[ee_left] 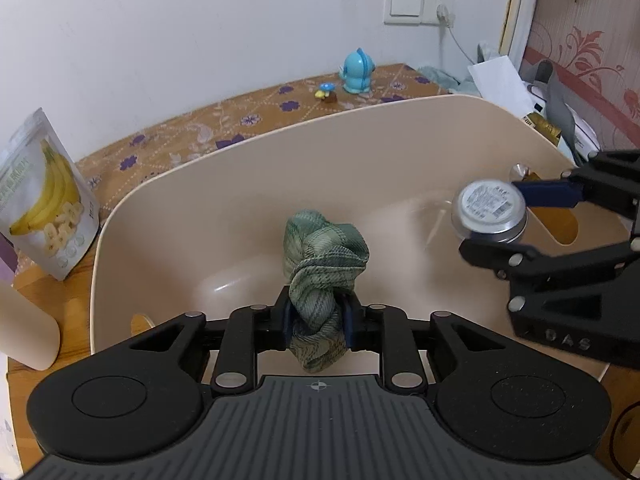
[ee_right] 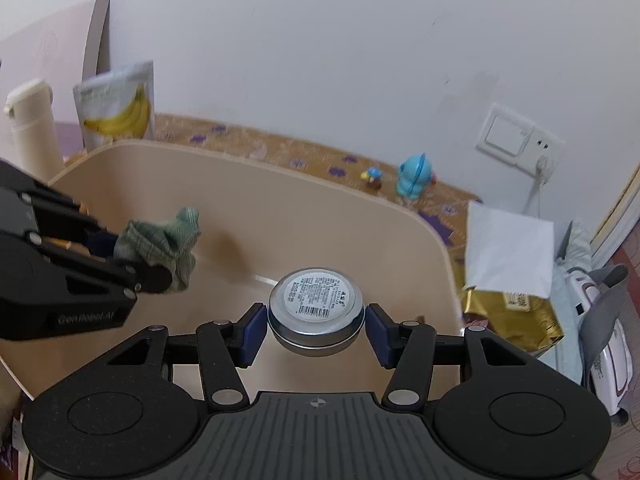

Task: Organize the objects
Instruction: 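Open left tool dropping scrunchie into bin while right tool releases the tin, then move left tool back to the white fluffy toy mouse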

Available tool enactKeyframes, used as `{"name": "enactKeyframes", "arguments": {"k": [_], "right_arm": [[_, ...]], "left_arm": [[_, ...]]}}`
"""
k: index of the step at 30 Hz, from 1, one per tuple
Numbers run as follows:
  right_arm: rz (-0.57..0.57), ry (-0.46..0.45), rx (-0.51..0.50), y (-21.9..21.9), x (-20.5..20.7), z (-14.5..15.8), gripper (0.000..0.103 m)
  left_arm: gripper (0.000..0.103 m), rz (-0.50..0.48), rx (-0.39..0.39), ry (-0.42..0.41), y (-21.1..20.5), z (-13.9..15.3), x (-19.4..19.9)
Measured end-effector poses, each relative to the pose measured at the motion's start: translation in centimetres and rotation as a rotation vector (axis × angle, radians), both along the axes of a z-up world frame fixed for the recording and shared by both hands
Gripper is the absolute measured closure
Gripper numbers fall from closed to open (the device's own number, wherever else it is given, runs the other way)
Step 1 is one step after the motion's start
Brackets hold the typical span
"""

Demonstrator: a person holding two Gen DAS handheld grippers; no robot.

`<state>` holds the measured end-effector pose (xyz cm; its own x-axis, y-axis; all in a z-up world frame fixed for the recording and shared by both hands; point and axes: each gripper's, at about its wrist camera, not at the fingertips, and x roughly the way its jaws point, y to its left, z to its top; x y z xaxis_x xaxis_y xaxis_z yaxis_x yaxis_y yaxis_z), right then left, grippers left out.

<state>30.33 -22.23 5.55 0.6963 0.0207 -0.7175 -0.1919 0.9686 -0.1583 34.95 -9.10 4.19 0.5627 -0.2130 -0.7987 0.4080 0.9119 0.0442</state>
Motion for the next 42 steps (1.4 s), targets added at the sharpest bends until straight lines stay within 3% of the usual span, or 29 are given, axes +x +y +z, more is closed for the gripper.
{"name": "enactKeyframes", "arguments": {"k": [3, 5, 8, 11, 15, 21, 35, 42], "right_arm": [[-0.004, 0.02, -0.002, 0.1, 0.0, -0.6, 0.044], [-0.009, 0.013, -0.009, 0.2, -0.1, -0.6, 0.043], [-0.019, -0.003, -0.023, 0.2, -0.4, -0.1, 0.03], [-0.033, -0.022, -0.022, -0.1, -0.8, 0.5, 0.024], [-0.052, -0.046, -0.001, -0.8, -1.4, 1.3, 0.006], [-0.086, -0.098, 0.06, -1.7, -3.0, 2.7, 0.0], [-0.12, -0.24, 0.145, -2.2, -8.7, 5.6, 0.0], [-0.134, -0.245, 0.174, -2.4, -11.5, 5.4, 0.0]], "left_arm": [[0.068, 0.015, 0.011, 0.003, 0.0, 0.0, 0.0], [0.053, 0.035, 0.009, -0.003, 0.1, 0.2, 0.0], [0.034, 0.065, 0.004, -0.042, 0.3, 0.7, -0.3], [0.027, 0.079, 0.007, -0.083, 0.6, 1.3, -0.8], [0.025, 0.076, 0.0, -0.126, 1.0, 2.4, -1.6], [0.023, 0.094, -0.023, -0.19, 1.9, 4.6, -3.3], [0.02, 0.1, -0.065, -0.296, 4.2, 8.1, -9.6], [0.019, 0.111, -0.09, -0.297, 5.5, 8.1, -12.3]]}}
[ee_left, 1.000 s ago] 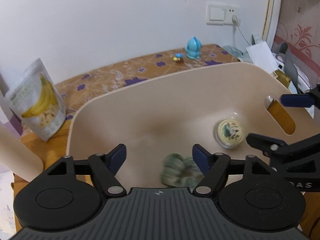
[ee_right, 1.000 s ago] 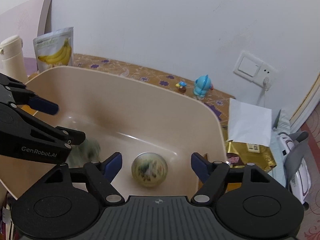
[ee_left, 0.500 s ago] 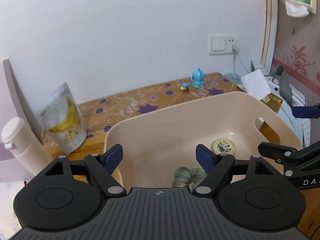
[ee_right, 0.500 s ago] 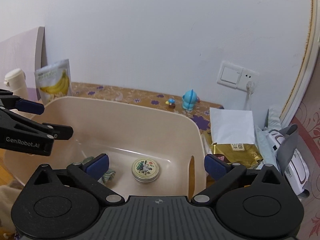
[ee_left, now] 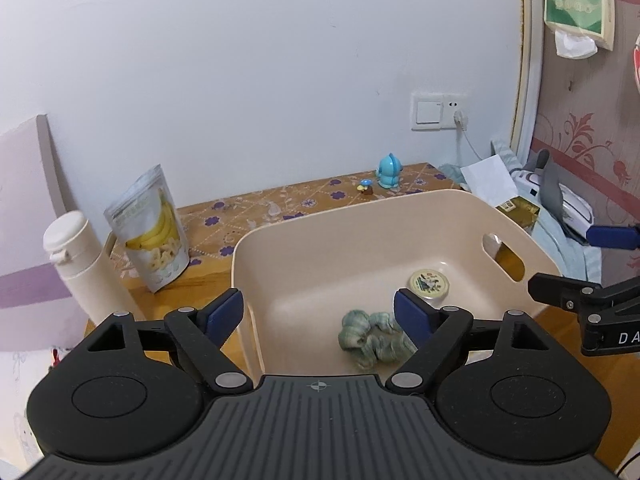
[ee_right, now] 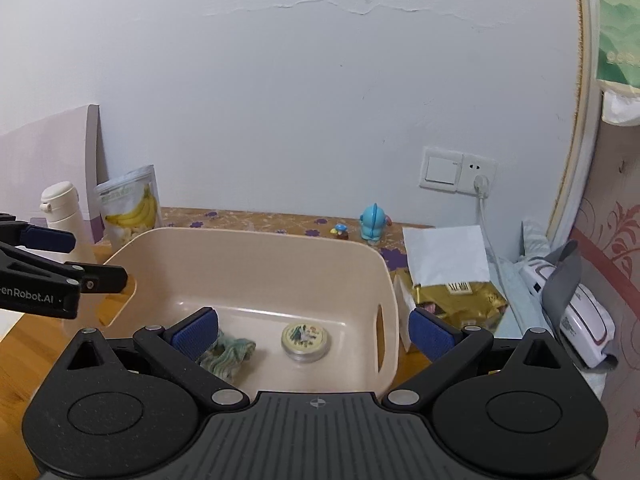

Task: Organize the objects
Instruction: 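Move left tool back to the white fluffy toy mouse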

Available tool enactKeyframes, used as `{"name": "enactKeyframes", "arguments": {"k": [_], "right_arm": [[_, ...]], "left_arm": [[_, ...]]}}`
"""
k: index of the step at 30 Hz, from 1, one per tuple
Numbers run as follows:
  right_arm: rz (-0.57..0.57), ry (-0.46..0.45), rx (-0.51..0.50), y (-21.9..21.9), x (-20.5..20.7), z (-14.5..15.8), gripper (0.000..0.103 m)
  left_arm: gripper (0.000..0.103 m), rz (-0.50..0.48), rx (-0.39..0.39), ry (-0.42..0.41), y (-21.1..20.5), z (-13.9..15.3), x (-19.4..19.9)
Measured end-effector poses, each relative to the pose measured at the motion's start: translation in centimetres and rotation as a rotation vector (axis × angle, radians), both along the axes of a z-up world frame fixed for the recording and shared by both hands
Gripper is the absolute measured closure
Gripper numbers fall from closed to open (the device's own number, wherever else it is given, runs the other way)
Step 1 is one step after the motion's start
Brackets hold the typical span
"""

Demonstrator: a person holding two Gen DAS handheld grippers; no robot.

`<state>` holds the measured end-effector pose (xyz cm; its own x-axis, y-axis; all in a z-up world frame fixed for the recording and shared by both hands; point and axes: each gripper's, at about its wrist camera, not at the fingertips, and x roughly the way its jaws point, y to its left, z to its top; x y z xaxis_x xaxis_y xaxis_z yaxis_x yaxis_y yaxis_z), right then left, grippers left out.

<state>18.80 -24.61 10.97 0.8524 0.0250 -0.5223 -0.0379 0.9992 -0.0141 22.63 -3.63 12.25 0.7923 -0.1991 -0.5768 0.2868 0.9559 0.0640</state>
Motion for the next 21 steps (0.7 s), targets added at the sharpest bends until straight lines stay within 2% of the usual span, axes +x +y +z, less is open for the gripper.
{"name": "enactKeyframes", "arguments": {"k": [9, 21], "right_arm": [[-0.025, -0.02, -0.01, -0.1, -3.8, -0.9, 0.0], [-0.064, -0.013, -0.029, -0.9, -7.6, -3.3, 0.0]], "left_arm": [[0.018, 0.021, -0.001, 0.004, 1.9, -0.8, -3.7], [0.018, 0.056, 0.0, 0.066, 4.0, -4.6, -7.2]]}}
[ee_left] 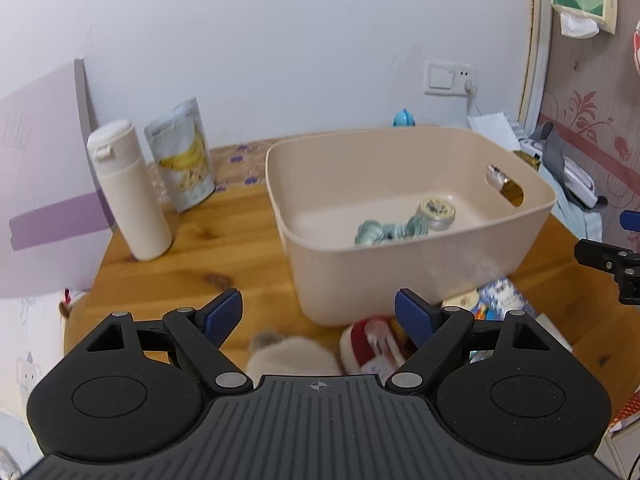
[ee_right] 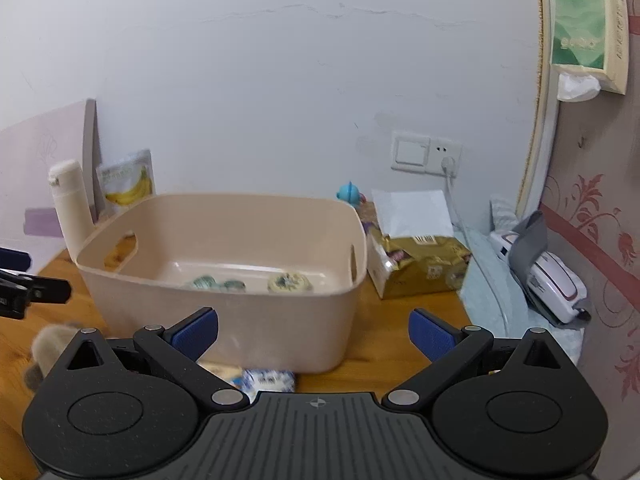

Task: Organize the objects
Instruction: 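Move left tool back to the white fluffy toy mouse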

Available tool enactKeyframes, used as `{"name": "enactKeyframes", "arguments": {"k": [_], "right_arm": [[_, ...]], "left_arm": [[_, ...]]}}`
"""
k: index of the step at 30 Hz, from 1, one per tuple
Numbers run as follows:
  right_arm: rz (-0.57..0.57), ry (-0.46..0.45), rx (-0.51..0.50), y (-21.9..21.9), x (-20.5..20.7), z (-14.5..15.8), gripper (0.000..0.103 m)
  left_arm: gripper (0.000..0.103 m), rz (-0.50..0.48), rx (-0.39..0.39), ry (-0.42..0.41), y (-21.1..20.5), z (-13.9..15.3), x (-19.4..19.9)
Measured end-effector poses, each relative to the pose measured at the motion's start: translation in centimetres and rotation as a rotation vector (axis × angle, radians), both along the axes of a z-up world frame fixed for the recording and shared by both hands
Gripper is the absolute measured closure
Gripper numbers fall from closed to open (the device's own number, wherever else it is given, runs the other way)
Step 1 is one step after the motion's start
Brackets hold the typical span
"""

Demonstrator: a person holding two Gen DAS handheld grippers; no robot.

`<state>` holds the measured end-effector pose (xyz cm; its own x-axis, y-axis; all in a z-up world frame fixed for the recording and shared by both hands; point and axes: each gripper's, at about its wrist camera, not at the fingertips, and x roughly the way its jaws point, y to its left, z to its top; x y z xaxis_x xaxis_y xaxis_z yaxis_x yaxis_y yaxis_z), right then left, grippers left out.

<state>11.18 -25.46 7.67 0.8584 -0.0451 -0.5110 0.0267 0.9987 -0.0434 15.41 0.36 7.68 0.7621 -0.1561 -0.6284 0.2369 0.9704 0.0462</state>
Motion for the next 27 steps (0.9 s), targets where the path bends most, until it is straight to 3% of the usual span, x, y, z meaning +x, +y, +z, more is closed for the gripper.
{"name": "enactKeyframes", "arguments": {"k": [27], "right_arm": [[-0.022, 0.213, -0.047, -0.4, -2.7, -8.4, 0.0]], "left_arm": [[0.017, 0.052, -0.004, 0.126, 2.1, -6.4, -0.6]]}}
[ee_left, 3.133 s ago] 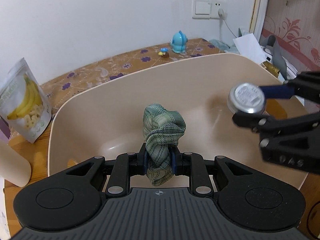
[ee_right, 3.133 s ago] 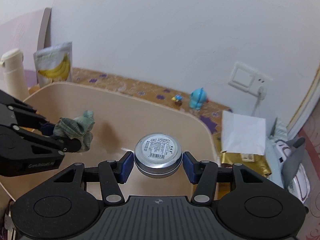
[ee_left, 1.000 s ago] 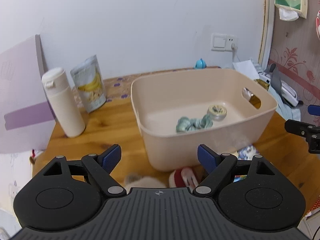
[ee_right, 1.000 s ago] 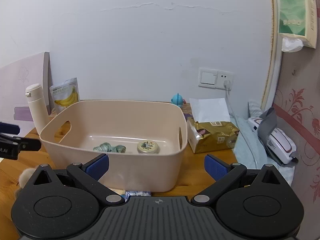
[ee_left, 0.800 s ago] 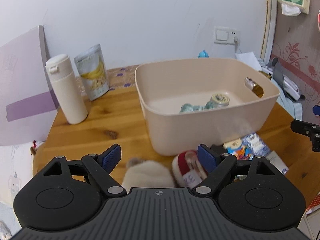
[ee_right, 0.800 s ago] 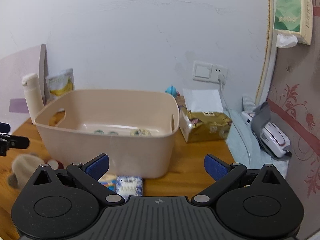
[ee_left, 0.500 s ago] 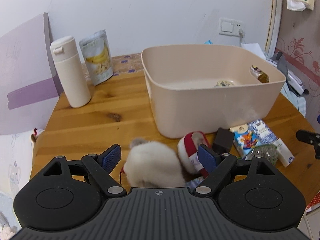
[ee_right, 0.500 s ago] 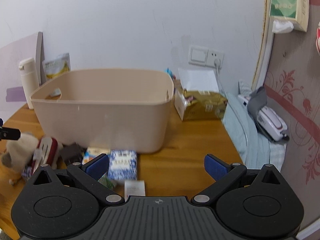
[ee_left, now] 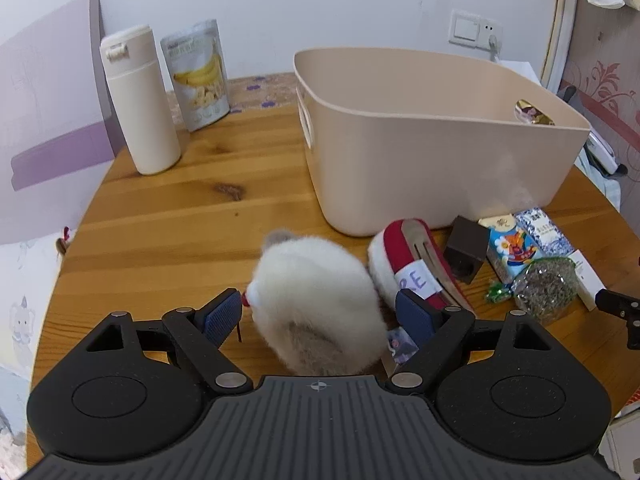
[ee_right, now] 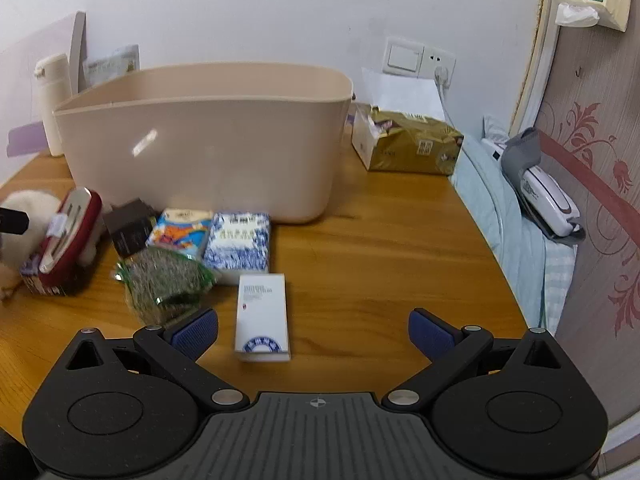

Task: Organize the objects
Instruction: 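Move left tool back to the white fluffy toy mouse, then grasp the white toy mouse with left tool while right tool grasps white medicine box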

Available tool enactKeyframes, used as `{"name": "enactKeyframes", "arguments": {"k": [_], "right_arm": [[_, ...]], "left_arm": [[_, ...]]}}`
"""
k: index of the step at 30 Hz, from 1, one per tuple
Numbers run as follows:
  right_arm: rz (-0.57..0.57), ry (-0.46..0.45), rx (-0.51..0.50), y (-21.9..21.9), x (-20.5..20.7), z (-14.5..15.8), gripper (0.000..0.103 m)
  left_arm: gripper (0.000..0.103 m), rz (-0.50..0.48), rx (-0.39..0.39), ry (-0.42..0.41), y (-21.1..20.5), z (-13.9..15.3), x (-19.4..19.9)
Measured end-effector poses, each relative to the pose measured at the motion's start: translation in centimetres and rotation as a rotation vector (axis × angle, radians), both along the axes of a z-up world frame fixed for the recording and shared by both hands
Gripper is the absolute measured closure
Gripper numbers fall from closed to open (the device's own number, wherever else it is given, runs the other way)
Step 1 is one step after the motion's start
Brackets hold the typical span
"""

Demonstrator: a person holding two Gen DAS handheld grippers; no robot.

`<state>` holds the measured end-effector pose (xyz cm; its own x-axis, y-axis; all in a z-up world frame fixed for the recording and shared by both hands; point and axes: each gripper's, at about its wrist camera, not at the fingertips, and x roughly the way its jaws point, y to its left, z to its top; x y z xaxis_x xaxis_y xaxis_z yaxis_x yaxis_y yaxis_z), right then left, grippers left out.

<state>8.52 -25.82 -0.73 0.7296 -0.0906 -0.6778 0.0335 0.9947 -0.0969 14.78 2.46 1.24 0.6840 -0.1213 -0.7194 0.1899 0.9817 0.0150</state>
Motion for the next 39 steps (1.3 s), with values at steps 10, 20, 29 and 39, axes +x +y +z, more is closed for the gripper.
{"name": "enactKeyframes", "arguments": {"k": [10, 20, 29, 39], "right_arm": [[0.028, 0.052, 0.005, 0.6, 0.8, -1.7, 0.005], [0.025, 0.047, 0.034, 0.4, 1.8, -2.1, 0.006], [0.031, 0.018, 0.037, 0.8, 2.7, -1.9, 0.03], [0.081, 0.019, 0.005, 2.1, 2.4, -1.5, 0.07]], "left_arm": [[0.017, 0.009, -0.03, 0.041, 0.7, -1.7, 1.0], [0.026, 0.026, -0.066, 0.071, 1.3, -2.3, 2.5], [0.047, 0.034, -0.07, 0.081, 1.4, -2.6, 3.0], [0.077, 0.016, -0.083, 0.069, 1.4, -2.6, 2.9]]}}
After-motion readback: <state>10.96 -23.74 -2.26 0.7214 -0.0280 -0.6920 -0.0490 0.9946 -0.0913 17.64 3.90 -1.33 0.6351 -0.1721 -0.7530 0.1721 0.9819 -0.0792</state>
